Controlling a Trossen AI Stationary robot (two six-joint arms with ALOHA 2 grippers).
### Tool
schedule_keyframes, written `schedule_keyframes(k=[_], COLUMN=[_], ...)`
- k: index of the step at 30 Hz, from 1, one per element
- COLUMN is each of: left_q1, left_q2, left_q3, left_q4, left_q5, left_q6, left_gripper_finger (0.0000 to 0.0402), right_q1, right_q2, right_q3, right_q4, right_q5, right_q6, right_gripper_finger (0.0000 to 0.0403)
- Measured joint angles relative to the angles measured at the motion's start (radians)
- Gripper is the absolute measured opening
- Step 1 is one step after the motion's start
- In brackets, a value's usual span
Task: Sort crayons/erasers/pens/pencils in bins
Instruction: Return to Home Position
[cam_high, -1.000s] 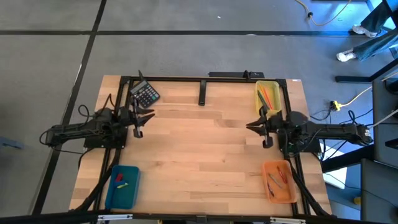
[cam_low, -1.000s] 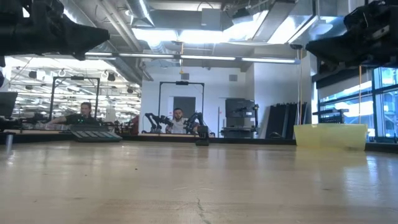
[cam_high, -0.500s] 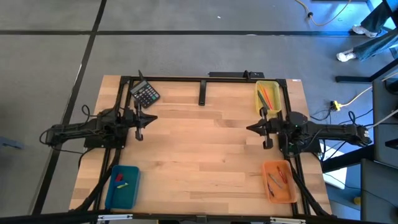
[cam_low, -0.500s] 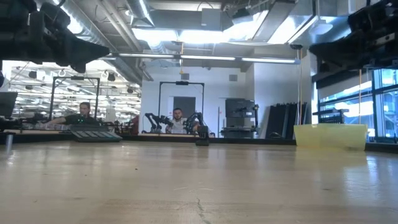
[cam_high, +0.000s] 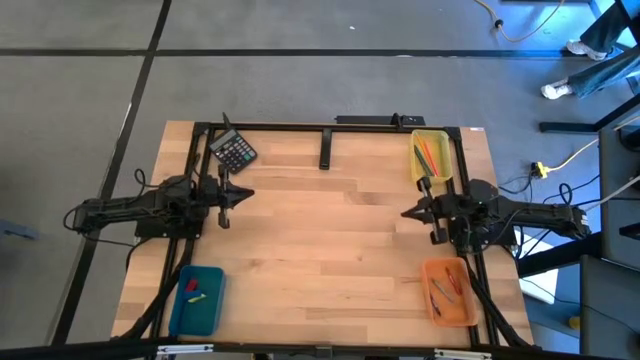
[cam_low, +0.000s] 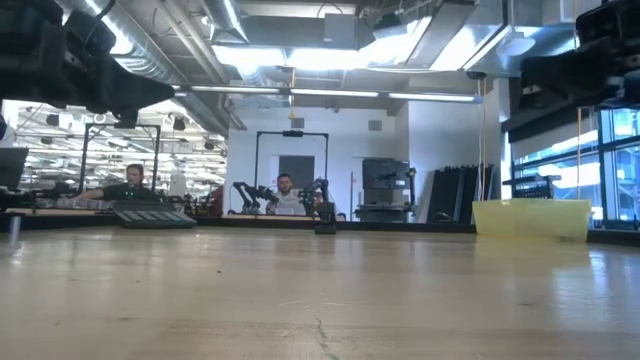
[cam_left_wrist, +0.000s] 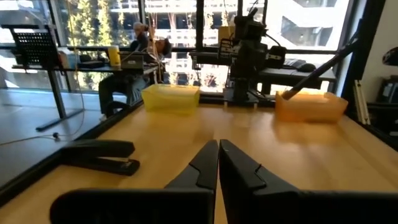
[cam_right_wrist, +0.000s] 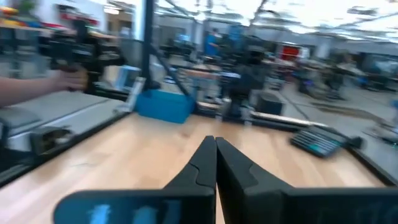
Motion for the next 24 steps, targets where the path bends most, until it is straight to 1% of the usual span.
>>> schedule_keyframes(k=[4,6,8,11,13,16,21,24], left_q1=[-0.014,-0.03,-0.046,-0.051,-0.05,-0.05,-0.05,-0.05], left_q2=[0.002,0.003,0.003,0.002,0.002,0.002,0.002,0.002], left_q3=[0.0,0.0,0.0,0.0,0.0,0.0,0.0,0.0], left_q4=[0.0,-0.001,-0.001,0.004,0.008,0.009,0.009,0.009], left_q5=[0.01,0.011,0.004,-0.037,-0.056,-0.058,-0.056,-0.054], left_q6=[-0.064,-0.077,-0.062,-0.017,-0.011,-0.012,-0.063,-0.105], left_gripper_finger=[0.0002,0.0001,0.0005,0.0011,0.0014,0.0015,0.0005,0.0001], right_q1=[0.0,0.0,0.0,0.0,0.0,0.0,-0.005,-0.026], right_q2=[0.0,0.0,0.0,0.0,0.0,0.0,0.0,0.0], right_q3=[0.0,0.0,0.0,0.0,0.0,0.0,0.0,0.0], right_q4=[0.03,0.026,0.019,0.017,0.024,0.05,0.06,0.06], right_q5=[-0.105,-0.14,-0.144,-0.146,-0.164,-0.202,-0.253,-0.303], right_q6=[-0.012,-0.031,-0.058,-0.101,-0.107,-0.109,-0.129,-0.131], right_gripper_finger=[0.0002,0.0003,0.0004,0.0005,0.0004,0.0005,0.0008,0.0007])
